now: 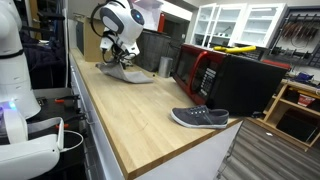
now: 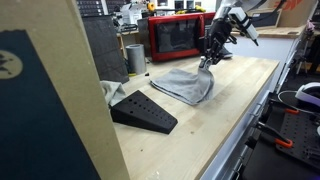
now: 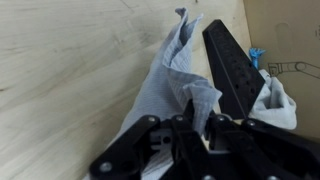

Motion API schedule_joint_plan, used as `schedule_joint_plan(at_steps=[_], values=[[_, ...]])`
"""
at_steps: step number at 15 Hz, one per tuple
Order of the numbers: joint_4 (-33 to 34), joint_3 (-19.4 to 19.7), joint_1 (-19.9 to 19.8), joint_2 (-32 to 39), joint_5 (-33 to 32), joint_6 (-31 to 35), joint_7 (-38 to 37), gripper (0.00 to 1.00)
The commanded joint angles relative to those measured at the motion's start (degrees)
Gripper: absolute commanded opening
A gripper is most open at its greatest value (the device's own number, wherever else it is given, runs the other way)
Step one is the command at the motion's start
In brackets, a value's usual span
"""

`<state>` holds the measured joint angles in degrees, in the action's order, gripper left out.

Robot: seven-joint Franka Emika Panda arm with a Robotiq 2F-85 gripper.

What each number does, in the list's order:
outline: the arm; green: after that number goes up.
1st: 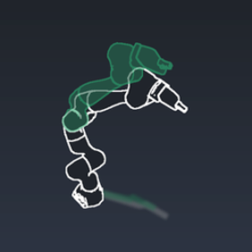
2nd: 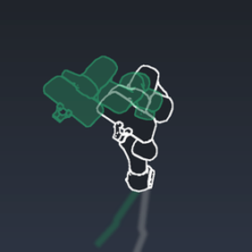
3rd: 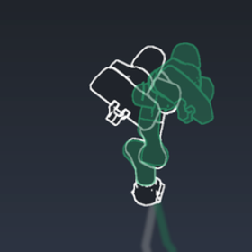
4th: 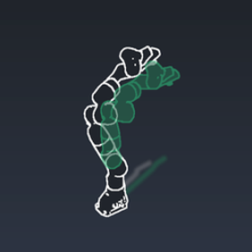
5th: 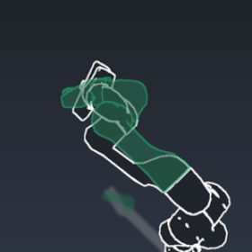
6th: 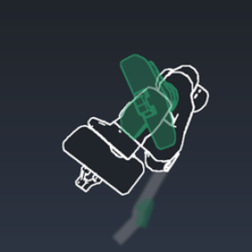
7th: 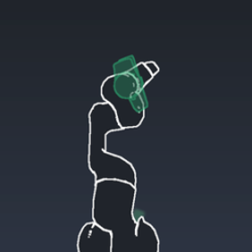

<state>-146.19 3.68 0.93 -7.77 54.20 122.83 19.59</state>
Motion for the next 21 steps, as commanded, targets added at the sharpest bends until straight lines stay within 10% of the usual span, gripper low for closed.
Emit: schedule_joint_plan(at_steps=[1, 21], values=[[6.2, -0.2, -0.8, 3.9, 4.4, -2.3, -4.9, 0.02], [27.6, 0.3, -4.8, 20.4, 8.7, 1.6, -18.2, 0.02]])
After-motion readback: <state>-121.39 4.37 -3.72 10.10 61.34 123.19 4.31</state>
